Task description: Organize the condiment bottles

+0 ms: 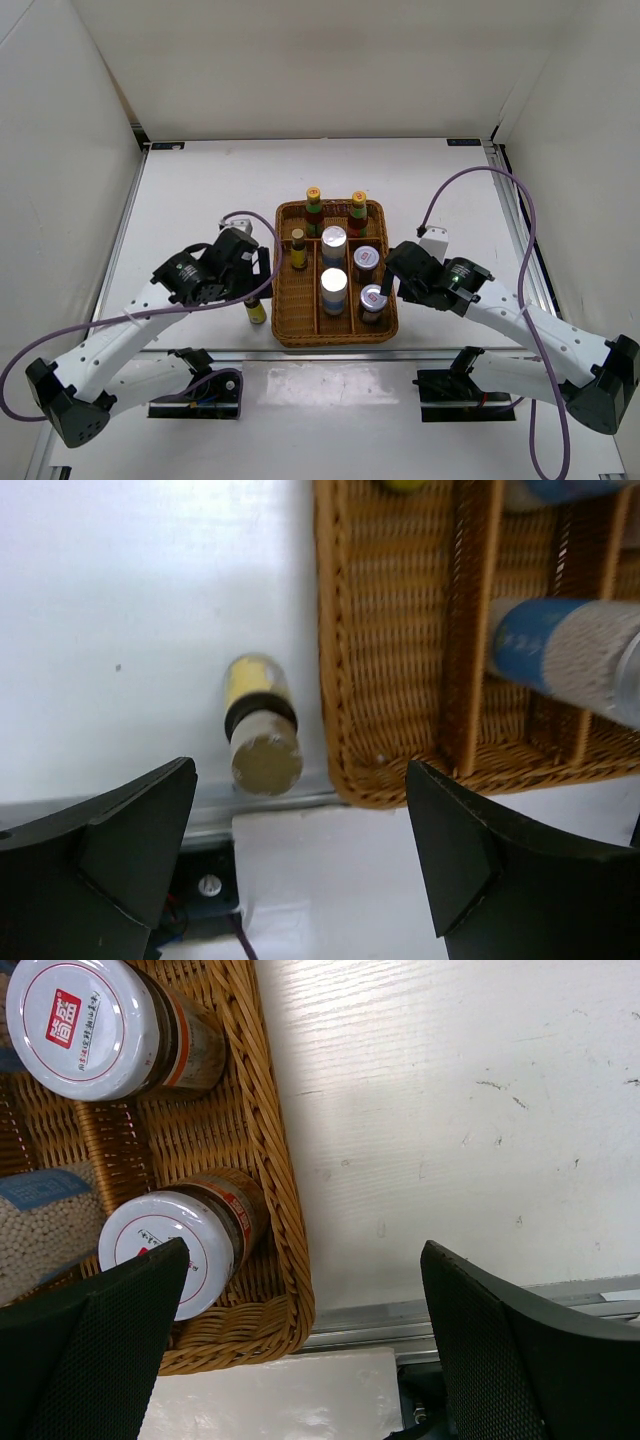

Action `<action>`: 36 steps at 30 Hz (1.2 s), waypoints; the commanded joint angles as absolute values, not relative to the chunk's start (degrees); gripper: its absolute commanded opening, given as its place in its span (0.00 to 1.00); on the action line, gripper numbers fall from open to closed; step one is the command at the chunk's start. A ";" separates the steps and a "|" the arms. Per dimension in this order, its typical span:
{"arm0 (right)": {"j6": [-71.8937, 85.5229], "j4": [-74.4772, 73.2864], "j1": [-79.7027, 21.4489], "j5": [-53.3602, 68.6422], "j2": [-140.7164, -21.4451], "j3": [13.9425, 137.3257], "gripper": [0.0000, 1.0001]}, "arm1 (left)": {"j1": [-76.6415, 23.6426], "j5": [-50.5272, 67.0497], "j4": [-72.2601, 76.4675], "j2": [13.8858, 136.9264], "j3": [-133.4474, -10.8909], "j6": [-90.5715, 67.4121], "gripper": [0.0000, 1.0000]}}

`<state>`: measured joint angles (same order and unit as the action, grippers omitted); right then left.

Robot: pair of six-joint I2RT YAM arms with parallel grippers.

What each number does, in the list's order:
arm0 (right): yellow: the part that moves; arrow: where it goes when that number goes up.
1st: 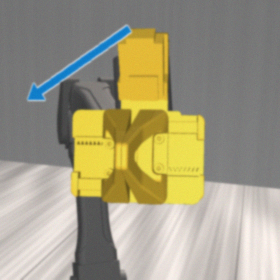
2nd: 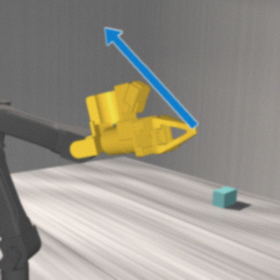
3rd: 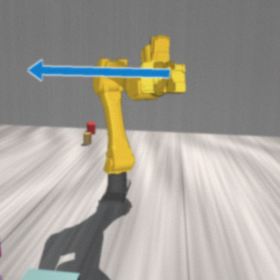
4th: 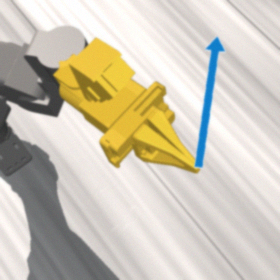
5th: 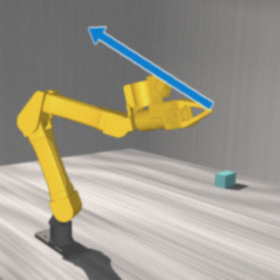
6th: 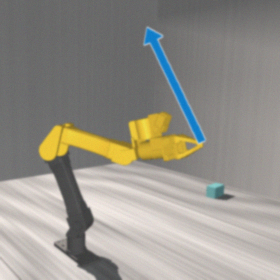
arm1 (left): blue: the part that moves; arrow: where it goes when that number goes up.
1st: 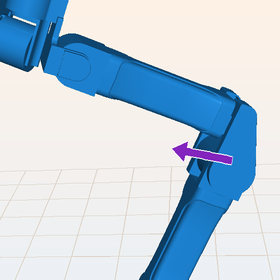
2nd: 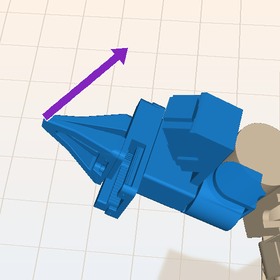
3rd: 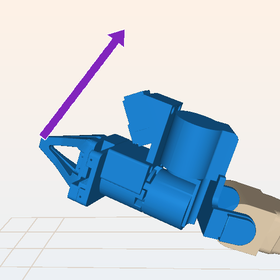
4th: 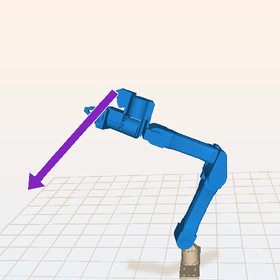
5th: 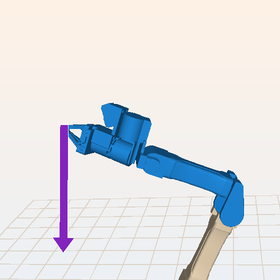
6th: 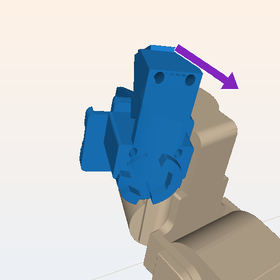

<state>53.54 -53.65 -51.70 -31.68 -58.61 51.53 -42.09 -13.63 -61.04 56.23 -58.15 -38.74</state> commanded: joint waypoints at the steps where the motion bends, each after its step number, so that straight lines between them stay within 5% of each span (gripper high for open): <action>1: 53.44 -52.73 -51.42 -32.34 -58.62 51.94 1.00 | -42.28 -11.43 -63.81 54.40 -57.31 -42.80 0.96; 7: 53.44 -52.73 -51.42 -32.34 -59.15 51.94 1.00 | -42.80 -10.90 -63.81 56.07 -56.16 -43.33 0.89; 16: 53.44 -52.73 -51.42 -31.82 -59.68 51.94 1.00 | -42.80 -12.65 -60.56 58.89 -54.14 -43.33 0.61; 25: 53.44 -52.73 -51.42 -31.82 -59.15 51.94 1.00 | -42.80 -13.71 -60.56 58.89 -54.14 -42.81 0.60; 36: 53.44 -52.73 -51.42 -31.82 -59.15 51.94 1.00 | -42.80 -14.24 -60.56 61.17 -55.81 -41.04 0.37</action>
<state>53.54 -53.60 -51.70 -31.31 -59.66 51.53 -42.52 -13.63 -61.25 60.60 -54.28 -41.63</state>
